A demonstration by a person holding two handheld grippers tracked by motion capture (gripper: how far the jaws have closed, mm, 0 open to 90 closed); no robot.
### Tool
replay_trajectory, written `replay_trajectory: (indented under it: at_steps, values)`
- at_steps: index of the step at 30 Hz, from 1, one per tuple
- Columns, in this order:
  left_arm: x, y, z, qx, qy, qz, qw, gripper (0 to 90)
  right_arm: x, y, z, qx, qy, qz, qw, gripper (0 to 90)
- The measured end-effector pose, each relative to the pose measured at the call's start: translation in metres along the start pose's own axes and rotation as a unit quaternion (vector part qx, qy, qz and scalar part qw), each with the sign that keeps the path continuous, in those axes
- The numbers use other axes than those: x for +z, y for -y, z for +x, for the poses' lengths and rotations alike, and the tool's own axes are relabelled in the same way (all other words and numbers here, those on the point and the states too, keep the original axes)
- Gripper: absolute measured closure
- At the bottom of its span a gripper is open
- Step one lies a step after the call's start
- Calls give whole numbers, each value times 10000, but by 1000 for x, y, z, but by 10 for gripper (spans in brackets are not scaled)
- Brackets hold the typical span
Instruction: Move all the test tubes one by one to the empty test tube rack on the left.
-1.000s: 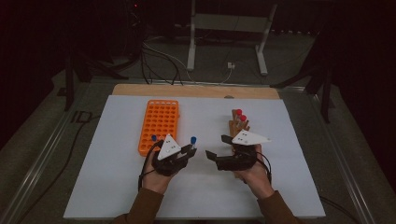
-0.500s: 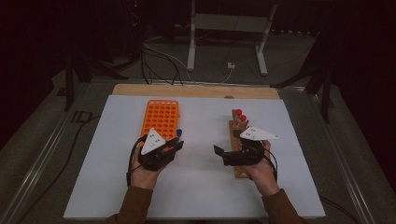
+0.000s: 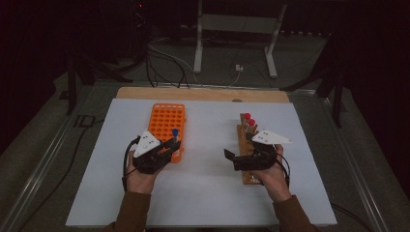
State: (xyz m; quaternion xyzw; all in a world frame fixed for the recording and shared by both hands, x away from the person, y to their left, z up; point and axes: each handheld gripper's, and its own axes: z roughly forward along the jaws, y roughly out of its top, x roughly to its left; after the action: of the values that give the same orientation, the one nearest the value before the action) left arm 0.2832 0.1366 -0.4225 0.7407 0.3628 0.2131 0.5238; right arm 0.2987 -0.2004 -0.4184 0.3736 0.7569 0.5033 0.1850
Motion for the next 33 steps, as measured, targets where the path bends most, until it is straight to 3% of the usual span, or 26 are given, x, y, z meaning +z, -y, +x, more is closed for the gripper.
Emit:
replay_trajectory:
  at_steps: [21,33]
  values:
    - [-15,3,22,-223,-433,-15,9988,775,-2,-1,-2,31,17,-25,10000,4]
    - [-21,11,34,-391,-694,-136,9967,775,-1,-1,-1,41,-18,-26,10000,4]
